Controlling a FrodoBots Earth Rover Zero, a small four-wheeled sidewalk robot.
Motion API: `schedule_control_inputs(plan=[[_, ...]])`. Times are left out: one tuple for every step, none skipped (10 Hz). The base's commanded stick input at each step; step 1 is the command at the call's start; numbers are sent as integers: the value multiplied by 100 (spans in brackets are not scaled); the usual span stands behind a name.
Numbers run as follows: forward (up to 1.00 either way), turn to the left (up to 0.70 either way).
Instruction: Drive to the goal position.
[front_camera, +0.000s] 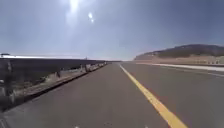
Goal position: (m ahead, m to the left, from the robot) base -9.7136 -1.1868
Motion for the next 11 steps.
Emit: schedule_control_inputs(plan=[[85, 0], [85, 0], [85, 0], [85, 0], [85, 0], [85, 0], [85, 0], [85, 0], [85, 0], [85, 0], [85, 0]])
